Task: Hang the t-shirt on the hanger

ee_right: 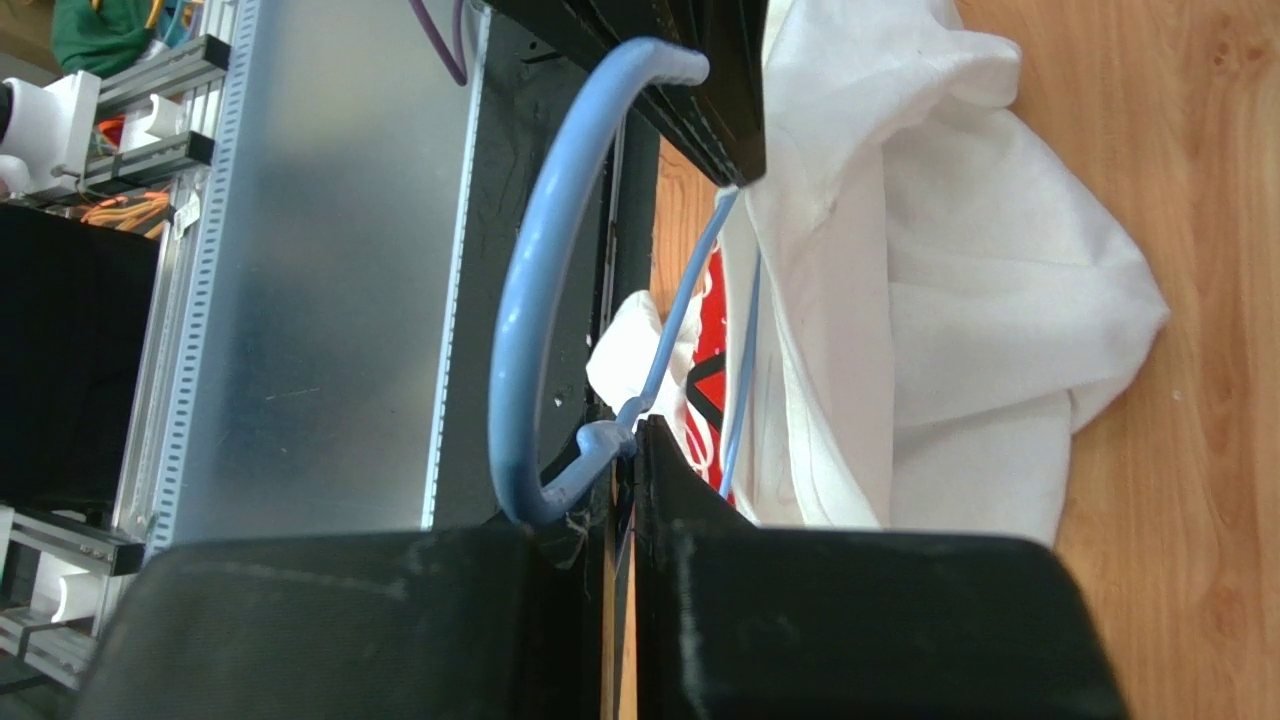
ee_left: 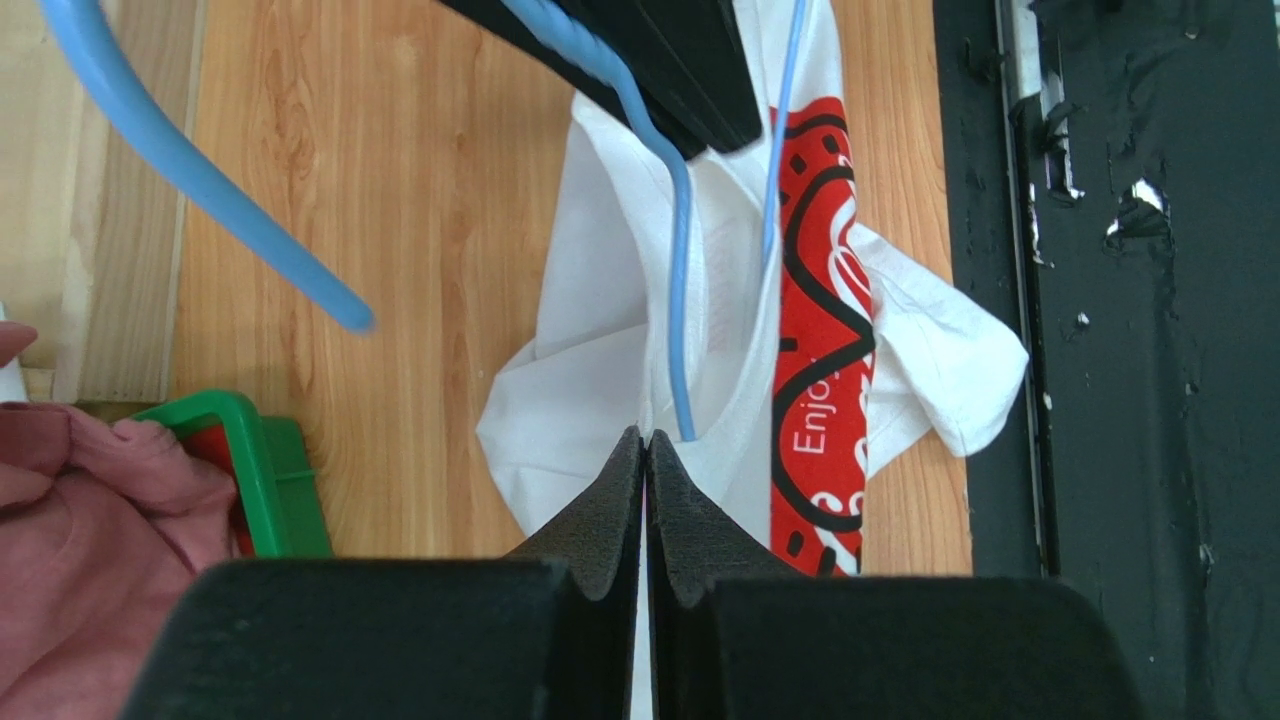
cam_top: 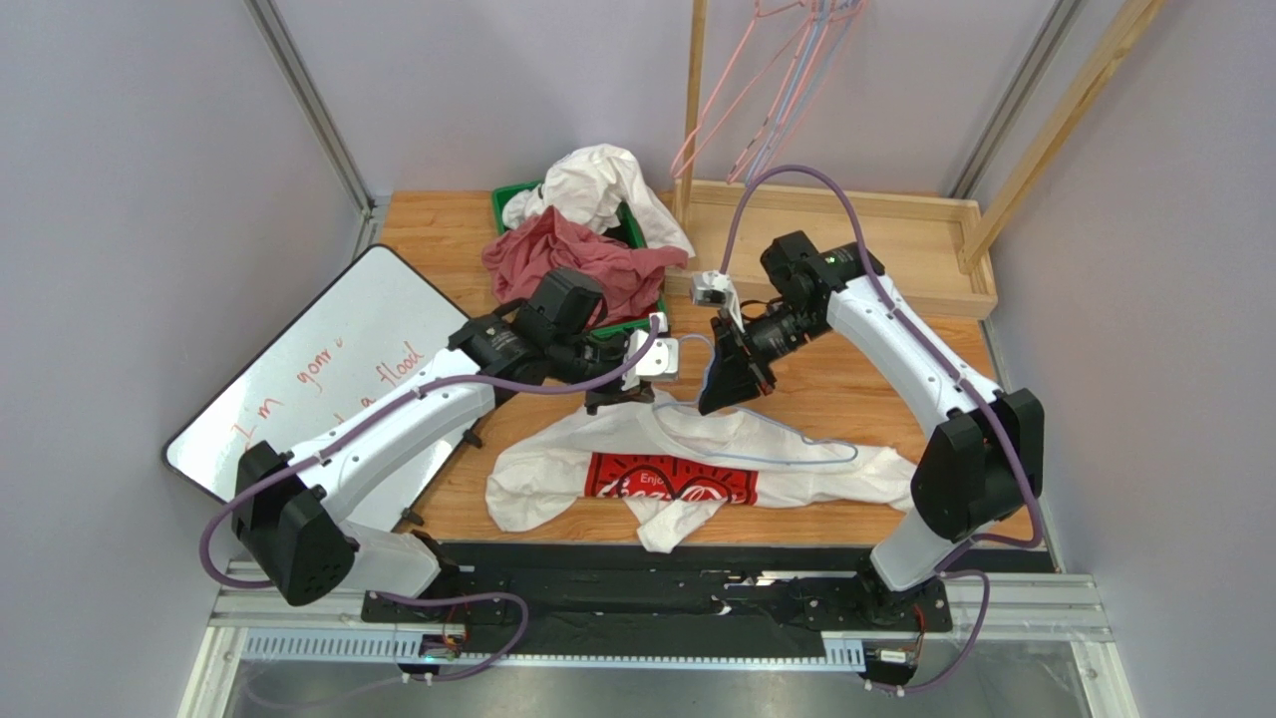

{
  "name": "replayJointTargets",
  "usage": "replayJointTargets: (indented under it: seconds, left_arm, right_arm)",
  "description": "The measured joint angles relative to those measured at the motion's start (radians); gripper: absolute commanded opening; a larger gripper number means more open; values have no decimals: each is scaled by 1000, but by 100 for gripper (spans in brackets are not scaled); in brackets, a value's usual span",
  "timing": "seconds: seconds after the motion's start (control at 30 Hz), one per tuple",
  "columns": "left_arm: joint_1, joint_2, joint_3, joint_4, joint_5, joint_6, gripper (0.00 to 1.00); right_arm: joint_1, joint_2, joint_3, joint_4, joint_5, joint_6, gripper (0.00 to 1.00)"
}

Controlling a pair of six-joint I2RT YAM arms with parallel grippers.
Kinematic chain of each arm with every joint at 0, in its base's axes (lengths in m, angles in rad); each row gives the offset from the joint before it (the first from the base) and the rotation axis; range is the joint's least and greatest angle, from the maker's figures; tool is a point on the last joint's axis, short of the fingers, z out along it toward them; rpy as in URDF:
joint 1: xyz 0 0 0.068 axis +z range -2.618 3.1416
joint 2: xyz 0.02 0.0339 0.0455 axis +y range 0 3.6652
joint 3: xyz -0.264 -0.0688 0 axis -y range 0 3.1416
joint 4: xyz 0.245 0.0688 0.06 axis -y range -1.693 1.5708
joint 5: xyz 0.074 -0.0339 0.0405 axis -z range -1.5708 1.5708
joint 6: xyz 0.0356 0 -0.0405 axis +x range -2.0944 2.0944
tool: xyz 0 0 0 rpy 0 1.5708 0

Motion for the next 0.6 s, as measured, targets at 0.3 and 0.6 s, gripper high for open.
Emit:
replayJointTargets:
  seconds: [0.3,0.6]
  left_arm:
    - [-3,1,10,38,-8,-30,0]
    - [8,-142,-54,9,-2,-4,46]
  right_arm:
    - [77,29,-3,185,-16,139,0]
    - [111,79,-4,346,-33,228,0]
